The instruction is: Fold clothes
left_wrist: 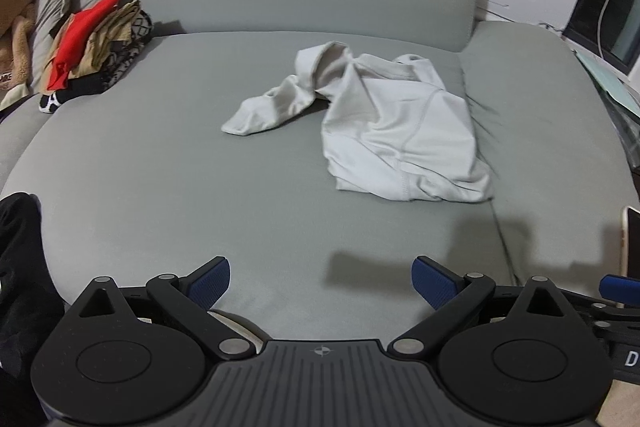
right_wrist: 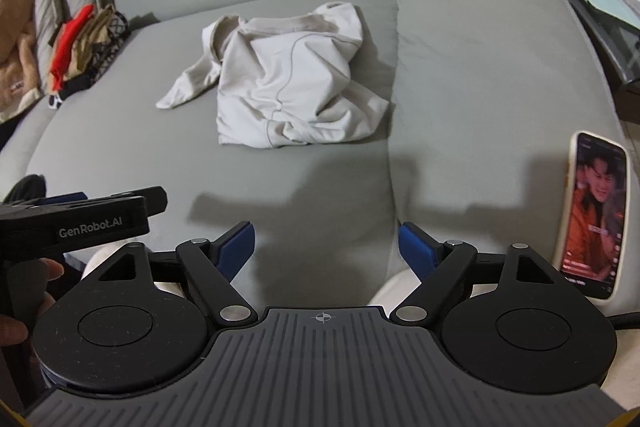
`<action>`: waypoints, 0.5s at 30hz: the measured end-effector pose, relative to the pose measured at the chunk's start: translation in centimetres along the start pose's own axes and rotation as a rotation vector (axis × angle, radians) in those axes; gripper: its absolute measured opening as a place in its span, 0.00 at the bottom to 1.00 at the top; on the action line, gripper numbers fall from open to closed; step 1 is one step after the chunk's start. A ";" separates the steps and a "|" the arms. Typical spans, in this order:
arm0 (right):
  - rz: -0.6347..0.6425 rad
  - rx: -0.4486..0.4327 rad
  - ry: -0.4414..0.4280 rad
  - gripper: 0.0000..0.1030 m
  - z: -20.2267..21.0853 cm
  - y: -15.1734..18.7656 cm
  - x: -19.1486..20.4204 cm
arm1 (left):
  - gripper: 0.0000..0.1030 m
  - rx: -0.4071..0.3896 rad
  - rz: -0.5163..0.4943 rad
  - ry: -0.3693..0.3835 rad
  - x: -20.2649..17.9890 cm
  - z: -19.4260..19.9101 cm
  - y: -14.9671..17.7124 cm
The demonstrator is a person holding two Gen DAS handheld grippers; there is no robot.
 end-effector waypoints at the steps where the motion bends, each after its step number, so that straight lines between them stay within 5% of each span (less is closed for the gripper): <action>1: -0.002 -0.005 -0.010 0.81 -0.2 -0.2 0.0 | 0.96 0.001 0.007 -0.005 0.3 -0.2 -0.2; 15: -0.105 -0.124 -0.127 0.77 -5.7 -9.5 -2.8 | 0.82 0.054 0.186 0.050 4.1 -5.6 -3.4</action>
Point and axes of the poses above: each gripper's, at about its wrist camera, not at the fingertips, and z roughly against the way its jaws point, x to its left, y to its underside, the point moved 5 cm from there along -z, roughly the way its jaws point, and after that the axes turned 6 degrees about x, right-handed, at the moved point
